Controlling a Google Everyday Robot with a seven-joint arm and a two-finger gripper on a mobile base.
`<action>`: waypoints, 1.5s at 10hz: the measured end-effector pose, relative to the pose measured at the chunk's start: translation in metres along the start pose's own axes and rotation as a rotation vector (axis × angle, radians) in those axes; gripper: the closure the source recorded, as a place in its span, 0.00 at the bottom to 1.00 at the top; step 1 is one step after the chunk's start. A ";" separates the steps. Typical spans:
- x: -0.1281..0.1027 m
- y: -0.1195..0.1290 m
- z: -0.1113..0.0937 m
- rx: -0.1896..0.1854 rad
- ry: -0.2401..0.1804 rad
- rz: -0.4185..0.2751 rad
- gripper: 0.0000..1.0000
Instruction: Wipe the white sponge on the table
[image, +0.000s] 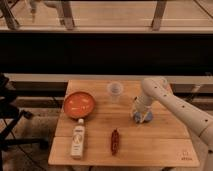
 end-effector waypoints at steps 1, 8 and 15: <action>0.008 0.005 -0.001 0.001 0.001 0.014 1.00; 0.031 0.092 -0.017 0.045 0.027 0.089 1.00; 0.006 0.156 -0.006 0.031 0.052 0.116 1.00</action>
